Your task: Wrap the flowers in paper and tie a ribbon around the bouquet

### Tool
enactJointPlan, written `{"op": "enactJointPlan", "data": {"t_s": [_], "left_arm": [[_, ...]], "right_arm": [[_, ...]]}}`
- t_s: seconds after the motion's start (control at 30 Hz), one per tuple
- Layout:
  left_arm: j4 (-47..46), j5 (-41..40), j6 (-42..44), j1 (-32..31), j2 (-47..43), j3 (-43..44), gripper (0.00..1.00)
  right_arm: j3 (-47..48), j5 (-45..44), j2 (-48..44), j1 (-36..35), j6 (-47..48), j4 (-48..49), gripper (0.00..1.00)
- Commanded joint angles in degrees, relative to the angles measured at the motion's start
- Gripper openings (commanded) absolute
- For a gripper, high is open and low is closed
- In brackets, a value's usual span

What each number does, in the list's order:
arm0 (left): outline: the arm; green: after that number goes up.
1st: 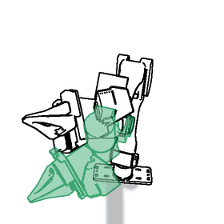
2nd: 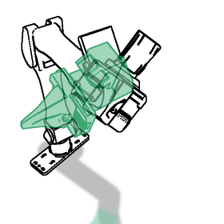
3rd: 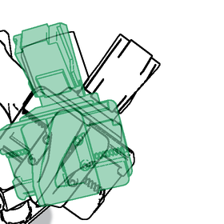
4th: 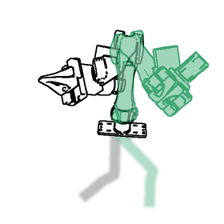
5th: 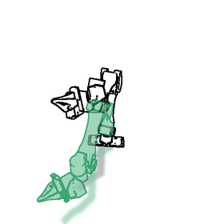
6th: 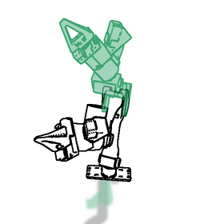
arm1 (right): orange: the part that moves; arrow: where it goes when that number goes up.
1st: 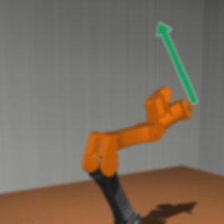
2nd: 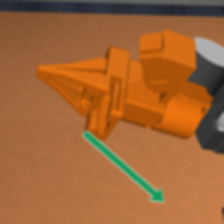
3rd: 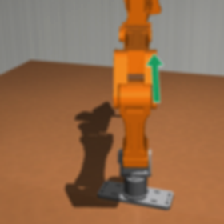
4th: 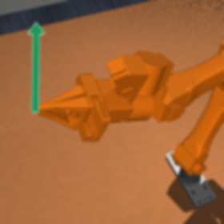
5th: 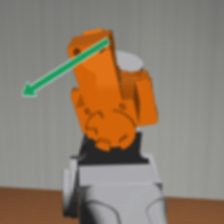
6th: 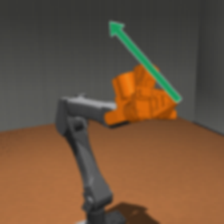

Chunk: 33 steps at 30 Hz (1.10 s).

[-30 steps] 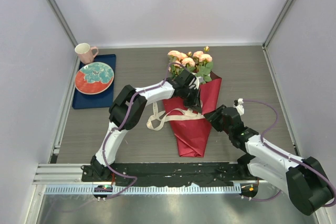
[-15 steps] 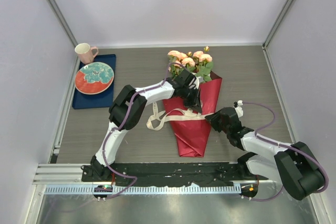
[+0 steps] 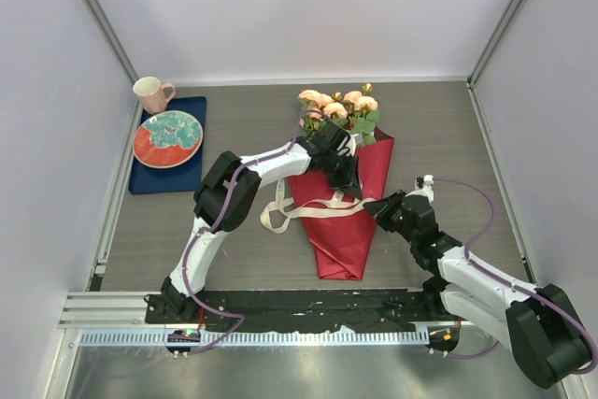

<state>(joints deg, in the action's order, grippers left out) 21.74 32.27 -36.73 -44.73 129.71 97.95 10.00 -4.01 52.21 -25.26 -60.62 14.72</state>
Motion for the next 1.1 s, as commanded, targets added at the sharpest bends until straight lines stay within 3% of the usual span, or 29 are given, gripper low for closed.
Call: {"op": "enactJointPlan", "data": {"t_s": [0.0, 0.33, 0.6, 0.67, 1.07], "left_arm": [[0.5, 2.79, -0.71, -0.36, -0.07, 2.69, 0.13], [0.94, 13.25, 1.31, -0.71, -1.3, 0.58, 0.14], [6.21, 10.1, 5.44, -0.01, -5.34, 0.4, 0.39], [6.21, 8.87, 4.57, 0.43, -5.61, 0.48, 0.57], [7.44, 6.49, 4.47, 1.75, -10.88, -0.21, 0.61]], "right_arm": [[0.45, 2.51, -2.63, 0.21, 3.05, 3.74, 0.0], [1.34, 3.22, -1.14, 0.21, 3.84, 5.94, 0.0], [1.51, 3.22, -1.58, 0.29, 4.46, 4.79, 0.0], [1.51, 3.22, -1.84, 0.29, 4.37, 4.44, 0.0], [3.27, 5.68, 0.17, 0.38, 4.99, 5.49, 0.0]]}}
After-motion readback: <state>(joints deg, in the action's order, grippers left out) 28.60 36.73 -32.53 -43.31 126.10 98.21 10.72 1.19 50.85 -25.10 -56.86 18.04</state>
